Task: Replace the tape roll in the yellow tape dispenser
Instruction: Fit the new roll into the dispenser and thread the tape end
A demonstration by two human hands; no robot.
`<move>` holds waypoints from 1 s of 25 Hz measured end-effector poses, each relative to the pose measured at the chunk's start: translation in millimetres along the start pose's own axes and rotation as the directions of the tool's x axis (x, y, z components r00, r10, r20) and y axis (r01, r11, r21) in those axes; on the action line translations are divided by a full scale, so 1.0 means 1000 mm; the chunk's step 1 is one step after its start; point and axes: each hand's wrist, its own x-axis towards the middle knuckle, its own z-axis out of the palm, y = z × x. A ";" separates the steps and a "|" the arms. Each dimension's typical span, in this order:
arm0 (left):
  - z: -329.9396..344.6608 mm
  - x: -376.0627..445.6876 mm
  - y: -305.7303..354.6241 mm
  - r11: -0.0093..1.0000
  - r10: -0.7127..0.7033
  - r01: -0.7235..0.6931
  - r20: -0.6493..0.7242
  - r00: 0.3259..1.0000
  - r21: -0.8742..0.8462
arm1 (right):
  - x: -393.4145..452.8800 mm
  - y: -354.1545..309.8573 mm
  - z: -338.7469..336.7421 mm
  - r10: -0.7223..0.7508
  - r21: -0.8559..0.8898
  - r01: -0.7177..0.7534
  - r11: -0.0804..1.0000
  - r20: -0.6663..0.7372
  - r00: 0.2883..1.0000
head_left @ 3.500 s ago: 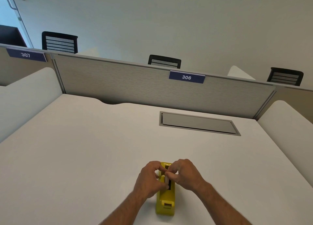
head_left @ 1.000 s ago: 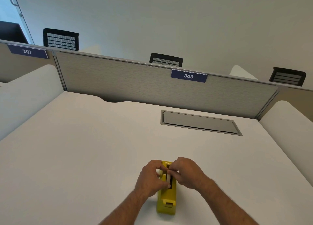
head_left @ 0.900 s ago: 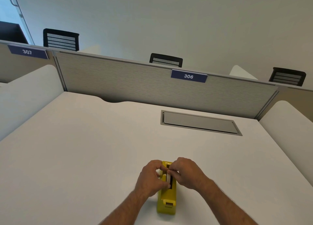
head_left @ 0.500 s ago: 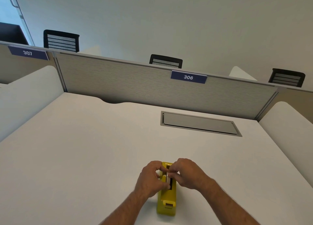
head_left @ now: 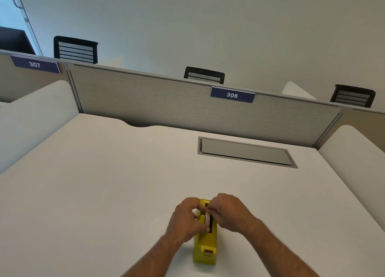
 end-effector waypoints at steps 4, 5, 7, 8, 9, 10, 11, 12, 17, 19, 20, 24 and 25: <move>0.000 0.001 -0.001 1.000 -0.001 0.001 0.003 1.000 -0.012 | -0.001 0.003 -0.003 0.047 0.137 -0.051 0.989 0.027 0.999; 0.000 0.001 -0.001 1.000 0.002 -0.001 0.003 1.000 -0.011 | -0.002 0.004 -0.004 0.064 0.190 -0.068 0.979 0.026 0.998; 0.001 0.001 -0.001 1.000 0.005 -0.005 -0.002 1.000 -0.004 | -0.004 0.003 -0.006 0.093 0.264 -0.091 0.960 0.005 0.996; 0.001 0.001 -0.001 1.000 0.004 -0.004 -0.002 1.000 0.002 | -0.005 0.002 -0.005 0.105 0.282 -0.098 0.954 -0.007 0.994; 0.001 0.001 -0.001 1.000 0.002 -0.002 -0.002 1.000 0.006 | -0.006 0.001 -0.005 0.115 0.292 -0.105 0.951 -0.017 0.993; 0.001 0.002 -0.001 1.000 -0.001 0.001 0.000 1.000 0.010 | -0.005 0.000 -0.004 0.124 0.299 -0.112 0.948 -0.023 0.992; 0.001 0.002 -0.001 1.000 -0.003 0.003 0.003 1.000 0.015 | -0.004 -0.001 -0.003 0.130 0.300 -0.117 0.947 -0.026 0.991; 0.001 0.002 -0.001 1.000 -0.004 0.004 0.006 1.000 0.023 | -0.003 -0.002 -0.003 0.135 0.297 -0.121 0.947 -0.027 0.990; 0.000 0.003 -0.003 1.000 0.014 -0.014 0.024 1.000 0.022 | -0.001 -0.006 0.000 0.141 0.245 -0.126 0.961 -0.045 0.989; -0.001 0.003 -0.004 0.999 0.054 -0.054 0.045 0.998 -0.007 | -0.003 -0.007 0.001 0.146 0.236 -0.128 0.963 -0.059 0.988; -0.002 0.002 -0.006 0.996 0.080 -0.078 0.060 0.995 -0.031 | -0.004 -0.007 0.002 0.149 0.234 -0.130 0.964 -0.066 0.987; -0.011 -0.006 -0.015 0.987 0.157 -0.162 0.175 0.972 0.012 | -0.010 -0.009 0.004 0.114 0.199 -0.094 0.975 -0.090 0.989; -0.013 -0.008 -0.018 0.977 0.176 -0.195 0.202 0.963 0.082 | -0.012 -0.009 0.005 0.100 0.190 -0.079 0.979 -0.102 0.990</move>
